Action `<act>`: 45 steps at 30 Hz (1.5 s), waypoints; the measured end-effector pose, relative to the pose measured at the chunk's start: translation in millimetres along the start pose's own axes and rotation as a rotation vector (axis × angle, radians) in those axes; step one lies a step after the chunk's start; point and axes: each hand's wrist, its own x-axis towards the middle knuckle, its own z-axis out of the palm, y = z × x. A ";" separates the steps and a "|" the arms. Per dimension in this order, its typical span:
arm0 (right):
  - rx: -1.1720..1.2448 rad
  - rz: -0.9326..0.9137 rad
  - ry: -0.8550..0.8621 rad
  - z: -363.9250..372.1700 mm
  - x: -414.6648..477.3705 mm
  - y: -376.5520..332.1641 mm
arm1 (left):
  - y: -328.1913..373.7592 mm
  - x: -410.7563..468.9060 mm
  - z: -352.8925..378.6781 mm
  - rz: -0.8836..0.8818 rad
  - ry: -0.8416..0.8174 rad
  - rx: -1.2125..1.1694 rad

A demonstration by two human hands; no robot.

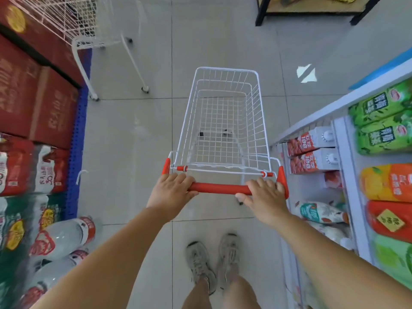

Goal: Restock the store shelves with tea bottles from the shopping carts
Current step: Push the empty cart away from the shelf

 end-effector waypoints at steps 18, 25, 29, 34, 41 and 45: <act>-0.053 -0.108 -0.021 -214.0 352.4 -8.6 | -161.4 301.2 -157.0 -0.118 0.013 -0.001; -0.096 -0.090 -0.038 -301.1 492.3 -21.2 | -235.8 426.7 -222.3 -0.124 0.013 0.000; -0.083 -0.099 -0.011 -351.2 570.4 -32.9 | -280.5 498.7 -263.3 -0.144 -0.058 0.017; -0.085 -0.121 -0.021 -408.7 662.5 -46.7 | -333.7 576.1 -307.1 -0.174 -0.041 -0.004; -0.114 -0.191 -0.002 -491.9 800.1 -66.7 | -408.2 683.3 -370.9 -0.243 0.003 -0.041; -0.146 -0.227 -0.016 -539.9 876.2 -81.8 | -449.0 738.5 -405.8 -0.291 0.000 -0.072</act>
